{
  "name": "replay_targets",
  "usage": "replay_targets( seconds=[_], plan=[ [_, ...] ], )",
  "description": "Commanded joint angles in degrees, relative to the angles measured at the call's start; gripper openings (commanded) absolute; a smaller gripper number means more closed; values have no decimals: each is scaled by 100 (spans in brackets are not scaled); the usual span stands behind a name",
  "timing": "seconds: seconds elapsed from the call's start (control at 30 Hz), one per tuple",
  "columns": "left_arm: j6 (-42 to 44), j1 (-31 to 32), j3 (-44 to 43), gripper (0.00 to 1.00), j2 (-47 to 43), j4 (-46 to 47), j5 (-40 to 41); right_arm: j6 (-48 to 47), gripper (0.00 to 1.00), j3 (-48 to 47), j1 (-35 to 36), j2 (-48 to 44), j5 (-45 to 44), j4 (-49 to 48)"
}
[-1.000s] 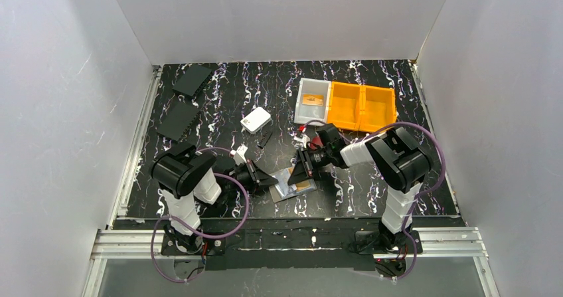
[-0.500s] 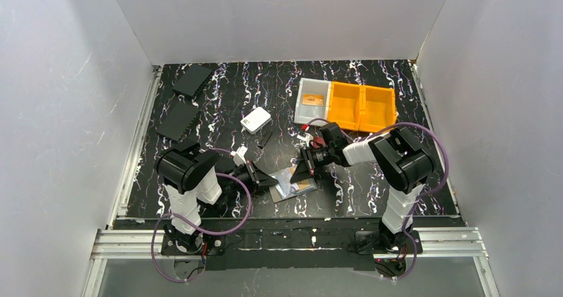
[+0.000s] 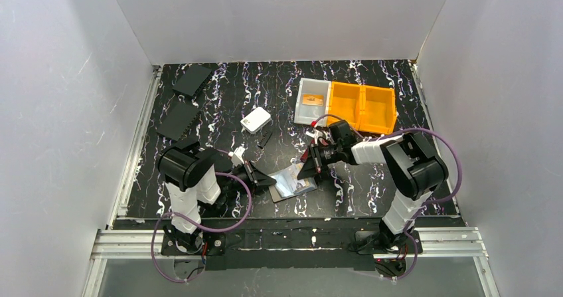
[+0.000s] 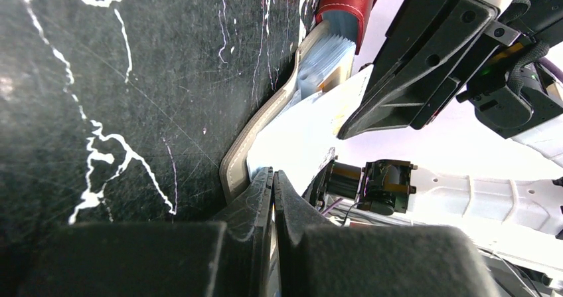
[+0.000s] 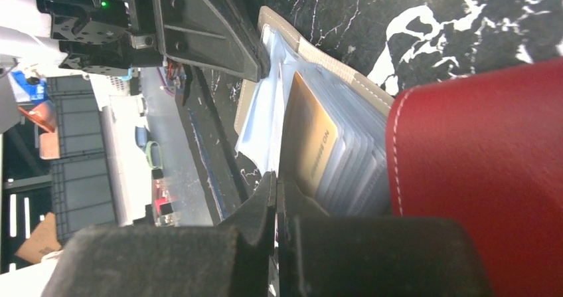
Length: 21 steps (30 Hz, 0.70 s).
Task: Take the credit cards out of the card holder
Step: Remove the credit card from the card holder, then place the credit card in the storage box.
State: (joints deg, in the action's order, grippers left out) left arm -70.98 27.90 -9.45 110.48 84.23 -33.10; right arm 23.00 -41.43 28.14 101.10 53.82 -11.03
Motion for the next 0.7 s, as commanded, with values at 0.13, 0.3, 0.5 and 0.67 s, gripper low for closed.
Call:
replay_targets(
  seconds=[0.13, 0.3, 0.5, 0.67],
  plan=[
    [248, -74, 81, 3, -157, -539, 91, -1305, 1, -80, -366, -934, -315, 745],
    [223, -74, -65, 9, -552, -568, -101, -1483, 1, -14, -508, -1313, -83, 806],
    [202, -74, -250, 20, -1268, -908, -330, -1674, 1, -189, -640, -1471, 150, 964],
    [496, -74, -401, 25, -2208, -1920, -377, -2654, 1, -718, -735, -1595, 336, 1993]
  ],
)
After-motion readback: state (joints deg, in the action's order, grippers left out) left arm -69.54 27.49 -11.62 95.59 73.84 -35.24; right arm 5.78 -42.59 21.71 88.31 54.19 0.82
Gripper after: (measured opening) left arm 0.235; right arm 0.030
